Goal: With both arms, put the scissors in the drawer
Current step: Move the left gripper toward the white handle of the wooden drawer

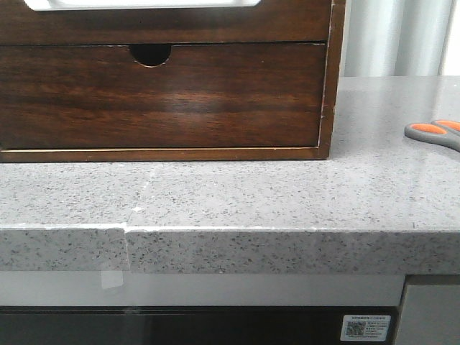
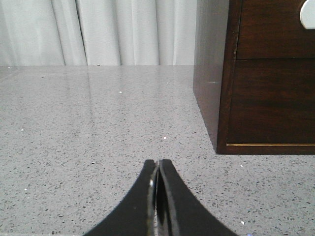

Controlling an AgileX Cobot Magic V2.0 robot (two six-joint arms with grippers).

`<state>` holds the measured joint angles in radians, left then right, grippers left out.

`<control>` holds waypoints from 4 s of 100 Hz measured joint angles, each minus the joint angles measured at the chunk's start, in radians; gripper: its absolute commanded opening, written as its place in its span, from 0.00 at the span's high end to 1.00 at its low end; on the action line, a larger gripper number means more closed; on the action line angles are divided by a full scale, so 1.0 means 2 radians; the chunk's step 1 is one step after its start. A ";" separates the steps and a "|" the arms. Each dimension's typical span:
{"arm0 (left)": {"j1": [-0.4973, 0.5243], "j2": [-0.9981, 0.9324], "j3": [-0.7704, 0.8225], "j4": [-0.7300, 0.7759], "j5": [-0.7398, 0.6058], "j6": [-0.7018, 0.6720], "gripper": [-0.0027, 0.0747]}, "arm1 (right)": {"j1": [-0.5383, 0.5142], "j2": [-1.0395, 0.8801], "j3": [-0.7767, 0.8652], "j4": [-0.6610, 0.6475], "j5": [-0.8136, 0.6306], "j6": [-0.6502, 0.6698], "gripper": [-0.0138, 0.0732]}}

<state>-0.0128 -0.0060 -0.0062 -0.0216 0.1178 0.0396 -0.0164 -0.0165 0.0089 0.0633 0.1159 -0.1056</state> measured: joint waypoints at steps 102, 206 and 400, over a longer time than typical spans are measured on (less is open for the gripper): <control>0.000 0.000 0.000 0.014 -0.012 0.000 0.99 | 0.000 0.000 0.000 0.000 -0.003 -0.001 0.92; 0.000 0.006 -0.083 -0.071 0.014 0.000 0.99 | 0.000 0.022 -0.118 0.048 0.094 -0.001 0.92; 0.000 0.153 -0.203 -0.032 0.111 0.000 0.49 | 0.000 0.220 -0.251 0.037 0.179 0.001 0.23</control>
<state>-0.0128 0.3001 -0.4122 -0.0847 0.3404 0.0396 -0.0164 0.4235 -0.4931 0.1380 0.4748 -0.1036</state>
